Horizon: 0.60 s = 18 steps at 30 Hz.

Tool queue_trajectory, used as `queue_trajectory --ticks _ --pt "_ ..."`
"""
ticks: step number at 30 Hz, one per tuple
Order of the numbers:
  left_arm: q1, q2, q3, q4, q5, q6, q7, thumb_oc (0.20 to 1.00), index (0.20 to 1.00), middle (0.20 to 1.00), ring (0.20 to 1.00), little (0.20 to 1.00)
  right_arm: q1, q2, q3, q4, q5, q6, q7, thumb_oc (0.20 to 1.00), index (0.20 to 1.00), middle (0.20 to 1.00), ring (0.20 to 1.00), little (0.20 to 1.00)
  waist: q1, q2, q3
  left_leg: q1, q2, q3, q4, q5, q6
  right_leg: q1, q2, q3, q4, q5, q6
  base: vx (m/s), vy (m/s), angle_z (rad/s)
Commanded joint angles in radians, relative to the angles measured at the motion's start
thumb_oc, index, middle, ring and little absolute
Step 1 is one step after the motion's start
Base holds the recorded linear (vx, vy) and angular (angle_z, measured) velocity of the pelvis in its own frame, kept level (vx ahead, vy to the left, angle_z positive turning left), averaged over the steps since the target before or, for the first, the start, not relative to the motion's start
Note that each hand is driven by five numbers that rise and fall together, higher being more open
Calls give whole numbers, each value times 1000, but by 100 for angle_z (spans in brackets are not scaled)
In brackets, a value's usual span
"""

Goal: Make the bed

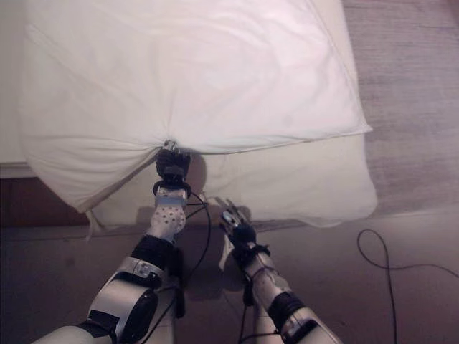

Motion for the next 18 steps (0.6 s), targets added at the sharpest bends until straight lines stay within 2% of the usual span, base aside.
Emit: queue_trajectory --ticks 1,9,12,15,18 --pt "-22 -4 -53 -207 46 -46 -65 200 200 200 200 200 -10 29 -25 -106 171 -36 47 1000 1000 1000 1000 1000 21 34 3 -21 -77 -20 -40 24 53 42 34 -13 -93 31 57 -1 -15 4" --pt "111 19 -53 -381 96 -80 -9 200 200 200 200 200 -23 40 -47 -269 298 -76 57 1000 1000 1000 1000 1000 46 52 16 -25 -91 -33 -38 24 63 42 23 -22 -80 20 54 -1 10 9" --pt "155 33 -32 -408 131 -97 33 200 200 200 200 200 -22 36 -66 -307 322 -90 60 1000 1000 1000 1000 1000 55 59 13 -27 -93 -37 -38 22 68 35 20 -23 -72 17 54 2 11 4" --pt "192 38 0 -463 174 -146 110 200 200 200 200 200 -19 26 -105 -369 347 -127 51 1000 1000 1000 1000 1000 64 70 14 -28 -97 -39 -47 27 67 35 17 -26 -74 15 55 0 0 0" --pt "219 42 41 -507 235 -169 173 200 200 200 200 200 -15 20 -146 -399 360 -158 42 1000 1000 1000 1000 1000 70 77 12 -33 -99 -41 -53 34 69 28 14 -30 -78 19 55 4 11 3"
